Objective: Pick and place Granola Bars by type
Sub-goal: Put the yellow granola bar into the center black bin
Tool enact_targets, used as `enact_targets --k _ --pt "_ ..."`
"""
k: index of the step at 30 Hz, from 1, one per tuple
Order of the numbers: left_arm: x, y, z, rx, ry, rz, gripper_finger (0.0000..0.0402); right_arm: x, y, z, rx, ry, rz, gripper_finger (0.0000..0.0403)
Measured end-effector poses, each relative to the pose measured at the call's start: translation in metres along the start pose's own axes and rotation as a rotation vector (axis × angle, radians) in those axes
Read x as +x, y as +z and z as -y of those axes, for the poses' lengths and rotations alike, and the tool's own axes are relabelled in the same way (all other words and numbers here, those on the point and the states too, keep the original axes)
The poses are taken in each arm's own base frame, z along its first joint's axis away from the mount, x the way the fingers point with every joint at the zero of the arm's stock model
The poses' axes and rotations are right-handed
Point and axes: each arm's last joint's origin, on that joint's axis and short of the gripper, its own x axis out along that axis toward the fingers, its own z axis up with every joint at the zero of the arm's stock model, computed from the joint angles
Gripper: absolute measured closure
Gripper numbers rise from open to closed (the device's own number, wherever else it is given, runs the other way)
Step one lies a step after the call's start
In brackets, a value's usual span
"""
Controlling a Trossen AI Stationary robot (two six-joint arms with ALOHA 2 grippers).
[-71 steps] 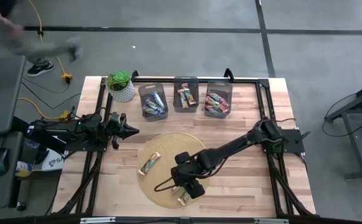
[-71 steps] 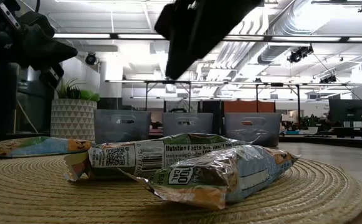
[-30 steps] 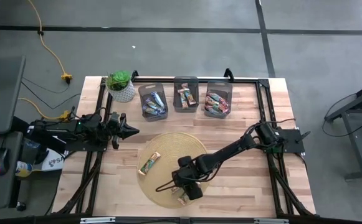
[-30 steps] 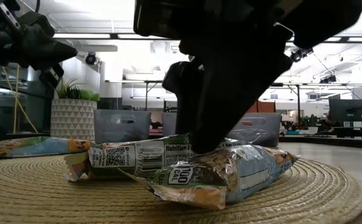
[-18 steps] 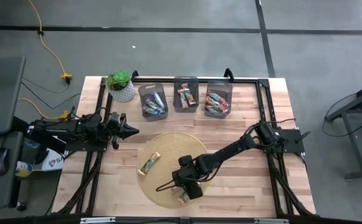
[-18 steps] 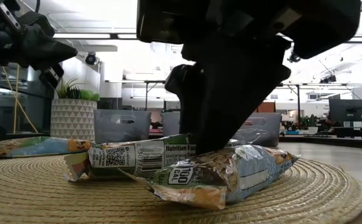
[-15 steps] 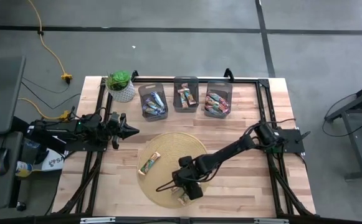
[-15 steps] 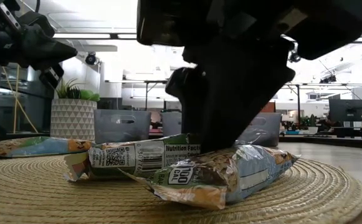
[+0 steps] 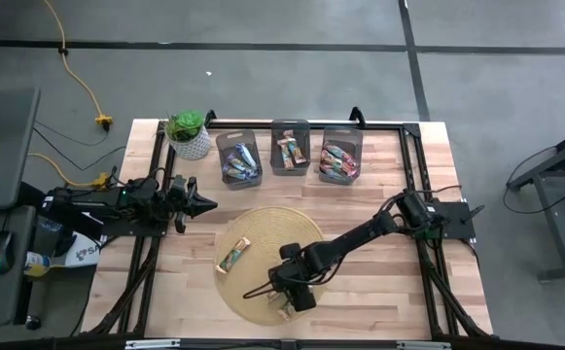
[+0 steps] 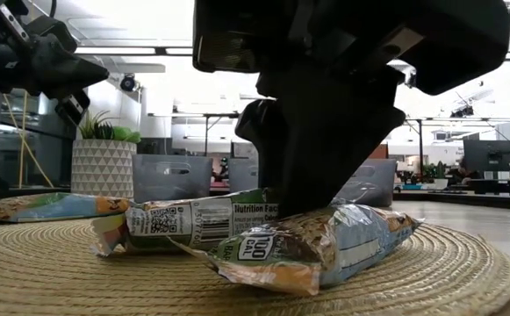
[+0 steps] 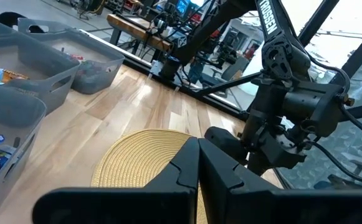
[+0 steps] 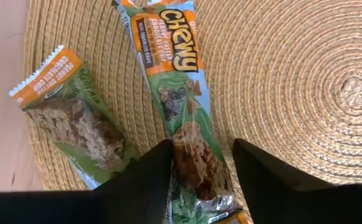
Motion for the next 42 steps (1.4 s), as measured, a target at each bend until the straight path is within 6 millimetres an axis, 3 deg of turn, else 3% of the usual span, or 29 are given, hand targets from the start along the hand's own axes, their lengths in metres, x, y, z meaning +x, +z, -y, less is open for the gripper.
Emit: enact_targets --k 15,25,33,42 --pt "0.0 0.0 0.0 0.0 0.0 0.0 0.0401 0.0 0.0 0.001 0.024 -0.021 0.002 0.0327" --pt "0.0 0.0 0.0 0.0 0.001 0.0 0.0401 -0.013 0.017 0.004 0.039 -0.026 0.059 0.0339" --pt "0.0 0.0 0.0 0.0 0.001 0.0 0.0401 -0.044 0.043 0.02 0.078 -0.098 0.126 0.0339" --pt "0.0 0.0 0.0 0.0 0.001 0.001 0.0401 -0.1 0.076 0.059 0.142 -0.243 0.237 0.034"
